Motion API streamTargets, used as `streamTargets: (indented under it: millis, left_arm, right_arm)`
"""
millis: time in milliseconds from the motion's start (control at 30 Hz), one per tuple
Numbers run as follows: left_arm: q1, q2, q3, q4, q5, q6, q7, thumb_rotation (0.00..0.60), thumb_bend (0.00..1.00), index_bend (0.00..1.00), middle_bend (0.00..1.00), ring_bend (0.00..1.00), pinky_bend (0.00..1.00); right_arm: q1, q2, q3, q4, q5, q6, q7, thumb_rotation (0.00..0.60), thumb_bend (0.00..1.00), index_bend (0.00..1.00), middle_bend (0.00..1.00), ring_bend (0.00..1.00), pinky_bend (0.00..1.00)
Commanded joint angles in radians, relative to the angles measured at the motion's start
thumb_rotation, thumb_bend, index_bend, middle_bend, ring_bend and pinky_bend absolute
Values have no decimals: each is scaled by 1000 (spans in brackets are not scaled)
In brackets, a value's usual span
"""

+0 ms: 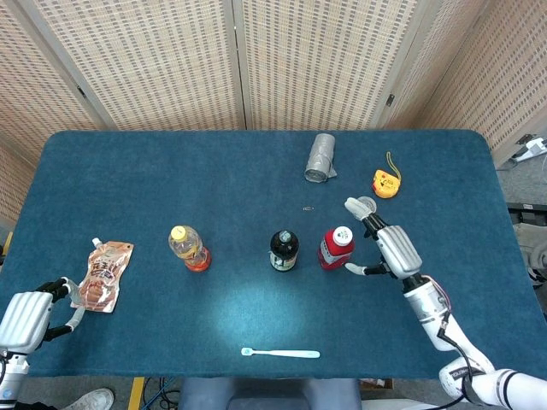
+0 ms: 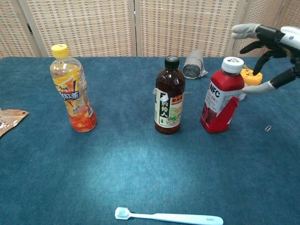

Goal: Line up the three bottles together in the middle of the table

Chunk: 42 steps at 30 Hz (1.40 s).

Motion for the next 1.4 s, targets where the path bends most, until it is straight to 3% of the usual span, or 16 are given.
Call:
streamTargets:
  millis: [33, 267, 433, 533, 667, 733, 867, 1033, 1400]
  left_arm:
    - [-3, -4, 0, -1, 6, 0, 4, 600, 323, 540, 432, 450, 658]
    - [-23, -24, -16, -5, 25, 4, -3, 600, 323, 316, 432, 450, 658]
    - [-46, -65, -43, -12, 22, 5, -22, 600, 190, 262, 424, 450, 663]
    - [-69, -88, -60, -22, 7, -21, -39, 600, 128, 224, 350, 433, 664]
    - [-111, -118, -91, -30, -41, -77, -43, 600, 87, 42, 168, 271, 626]
    - [-131, -132, -108, -26, -75, -107, -37, 600, 78, 3, 93, 207, 581]
    - [-172, -161, -138, -19, -143, -176, -45, 600, 69, 0, 10, 112, 477]
    - [-221, -187, -160, -13, -168, -251, -140, 600, 65, 0, 0, 15, 332]
    - [-314, -237, -213, -12, -294, -370, -116, 600, 65, 0, 0, 12, 307]
  right_arm:
    - [-52, 139, -6, -160, -8, 62, -175, 600, 0, 0, 97, 162, 436]
    - [-153, 336, -39, -348, -29, 163, -380, 600, 0, 29, 212, 176, 436]
    - [-230, 393, -74, -384, -58, 242, -444, 600, 0, 167, 295, 248, 436]
    - [-271, 406, -97, -385, -84, 282, -426, 600, 0, 202, 313, 264, 436]
    - [-312, 418, -129, -375, -148, 329, -378, 600, 0, 232, 324, 267, 436]
    - [-326, 419, -137, -367, -175, 352, -364, 600, 0, 233, 325, 267, 436]
    - [-351, 417, -145, -345, -209, 391, -334, 600, 0, 233, 325, 268, 436]
    - [-367, 416, -143, -312, -198, 400, -271, 600, 0, 233, 327, 269, 436]
    - [-387, 395, -139, -246, -192, 403, -185, 600, 0, 233, 328, 269, 436]
